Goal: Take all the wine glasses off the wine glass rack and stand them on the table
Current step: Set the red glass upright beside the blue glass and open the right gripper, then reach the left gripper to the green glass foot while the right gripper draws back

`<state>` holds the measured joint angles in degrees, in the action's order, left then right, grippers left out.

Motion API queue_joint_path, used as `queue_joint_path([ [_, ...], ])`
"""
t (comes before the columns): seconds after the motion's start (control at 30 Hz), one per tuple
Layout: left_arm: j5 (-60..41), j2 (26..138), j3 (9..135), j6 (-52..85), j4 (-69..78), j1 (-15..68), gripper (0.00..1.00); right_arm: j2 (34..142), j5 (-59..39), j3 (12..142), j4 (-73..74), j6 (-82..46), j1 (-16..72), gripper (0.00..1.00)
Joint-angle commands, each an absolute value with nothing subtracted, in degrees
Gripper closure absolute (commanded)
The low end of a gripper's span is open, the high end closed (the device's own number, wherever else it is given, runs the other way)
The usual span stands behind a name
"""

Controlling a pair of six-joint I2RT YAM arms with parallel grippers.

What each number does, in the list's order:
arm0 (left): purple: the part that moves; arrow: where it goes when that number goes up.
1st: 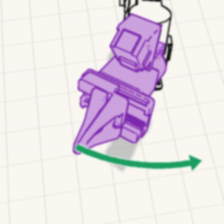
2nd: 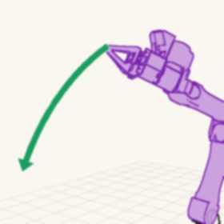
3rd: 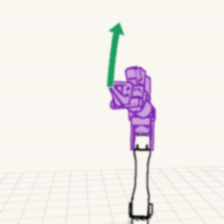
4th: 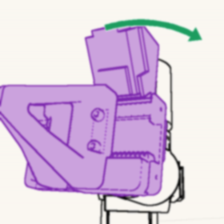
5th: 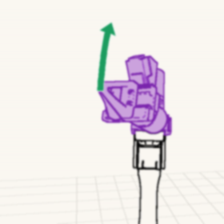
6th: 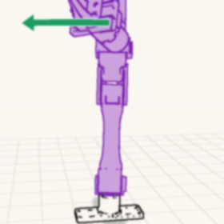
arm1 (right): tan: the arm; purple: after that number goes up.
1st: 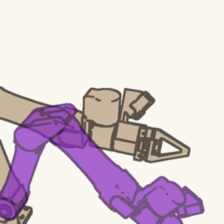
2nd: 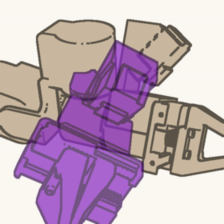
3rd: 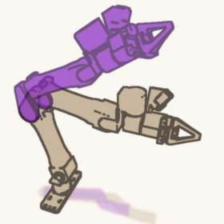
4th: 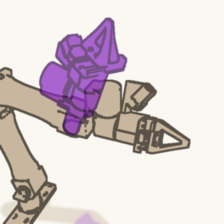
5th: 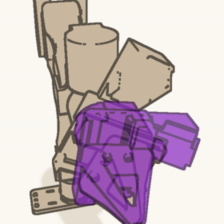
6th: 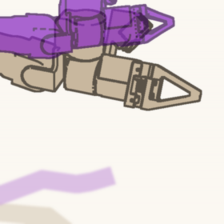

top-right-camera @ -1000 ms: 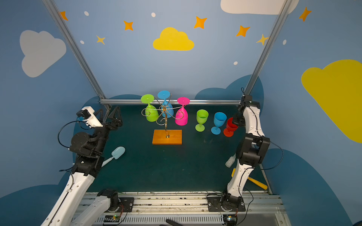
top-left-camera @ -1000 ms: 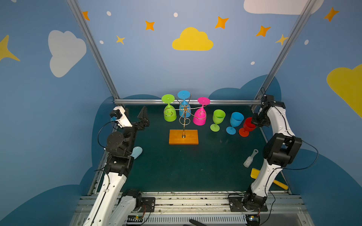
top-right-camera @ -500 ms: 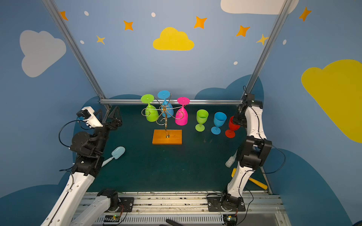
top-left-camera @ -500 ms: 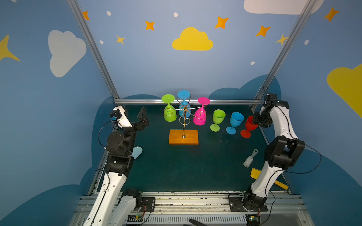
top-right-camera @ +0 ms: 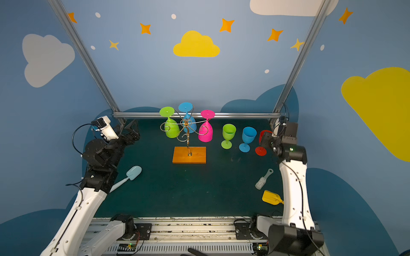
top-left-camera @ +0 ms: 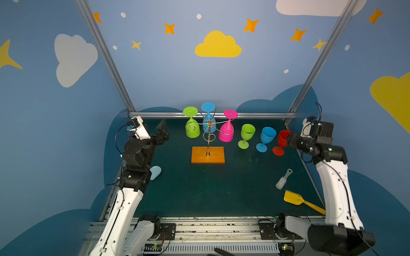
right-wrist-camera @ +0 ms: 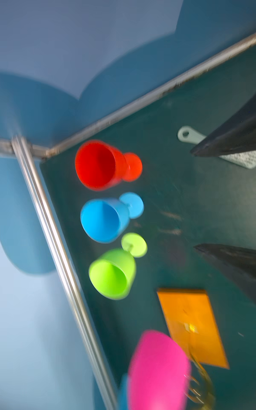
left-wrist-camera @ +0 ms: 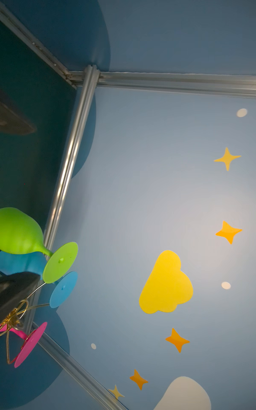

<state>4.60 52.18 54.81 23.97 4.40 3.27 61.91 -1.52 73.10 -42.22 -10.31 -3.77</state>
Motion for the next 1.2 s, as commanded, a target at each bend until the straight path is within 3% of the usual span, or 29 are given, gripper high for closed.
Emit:
queue_joint_path([
  [0.0, -3.9, 53.1, 57.0, 30.0, -1.1, 0.2, 0.07, 56.8, -3.5, 70.7, -35.3, -11.0, -2.2, 0.38],
  [0.57, -35.1, 67.8, 65.4, 44.7, 0.4, -6.3, 0.22, 43.6, -10.8, 55.7, -28.3, -15.0, 11.9, 0.40],
  [0.87, -43.4, 77.4, 70.3, 50.0, 7.9, -5.9, 0.27, 41.7, -14.8, 53.0, -26.2, -16.6, 18.9, 0.40],
  [1.17, -45.1, 85.6, 76.7, 51.9, 10.4, -3.0, 0.33, 41.6, -12.1, 51.9, -24.8, -16.6, 26.1, 0.41],
])
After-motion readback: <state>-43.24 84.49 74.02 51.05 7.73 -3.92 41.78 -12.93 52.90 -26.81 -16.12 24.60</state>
